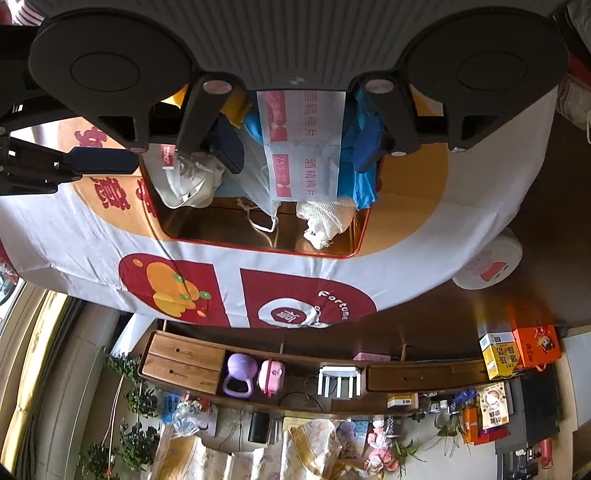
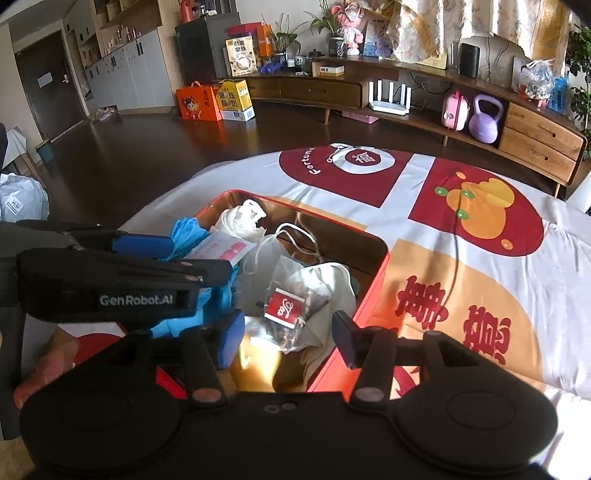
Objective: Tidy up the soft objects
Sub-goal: 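Open both grippers to drop the wipes packet and tea bag into the tin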
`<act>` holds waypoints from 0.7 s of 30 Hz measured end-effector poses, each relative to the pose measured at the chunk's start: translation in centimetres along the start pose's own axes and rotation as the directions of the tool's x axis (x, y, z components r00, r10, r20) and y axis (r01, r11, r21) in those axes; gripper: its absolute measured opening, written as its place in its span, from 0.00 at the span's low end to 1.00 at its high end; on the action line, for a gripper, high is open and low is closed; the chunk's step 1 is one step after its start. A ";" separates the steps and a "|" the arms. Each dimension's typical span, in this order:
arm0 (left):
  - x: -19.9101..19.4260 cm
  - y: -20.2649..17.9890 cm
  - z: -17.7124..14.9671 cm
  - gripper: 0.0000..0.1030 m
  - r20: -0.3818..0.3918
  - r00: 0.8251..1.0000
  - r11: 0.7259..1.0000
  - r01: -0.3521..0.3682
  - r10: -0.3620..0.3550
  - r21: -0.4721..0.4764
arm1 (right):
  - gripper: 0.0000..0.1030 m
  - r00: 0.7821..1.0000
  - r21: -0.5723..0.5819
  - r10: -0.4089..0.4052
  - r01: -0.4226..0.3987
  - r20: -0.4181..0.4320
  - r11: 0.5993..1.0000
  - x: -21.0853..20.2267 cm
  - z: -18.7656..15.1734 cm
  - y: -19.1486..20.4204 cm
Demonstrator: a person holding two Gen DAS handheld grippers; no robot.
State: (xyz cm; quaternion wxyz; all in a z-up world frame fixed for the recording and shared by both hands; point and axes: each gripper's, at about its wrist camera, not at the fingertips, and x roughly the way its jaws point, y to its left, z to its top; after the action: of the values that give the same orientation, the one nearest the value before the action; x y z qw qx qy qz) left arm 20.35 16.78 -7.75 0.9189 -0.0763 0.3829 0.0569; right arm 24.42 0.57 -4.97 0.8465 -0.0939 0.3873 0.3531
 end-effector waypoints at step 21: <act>-9.3 -1.3 -2.1 0.64 0.146 0.989 0.999 -0.001 -0.006 0.044 | 0.75 0.985 0.040 -0.028 0.021 0.171 0.999 -8.3 -1.7 0.3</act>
State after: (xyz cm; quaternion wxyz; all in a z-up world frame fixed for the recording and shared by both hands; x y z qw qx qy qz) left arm 12.63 14.69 -2.48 0.9460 -0.0520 0.3155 0.0528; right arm 19.51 -4.29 -0.08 0.8826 -0.0517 0.3185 0.3420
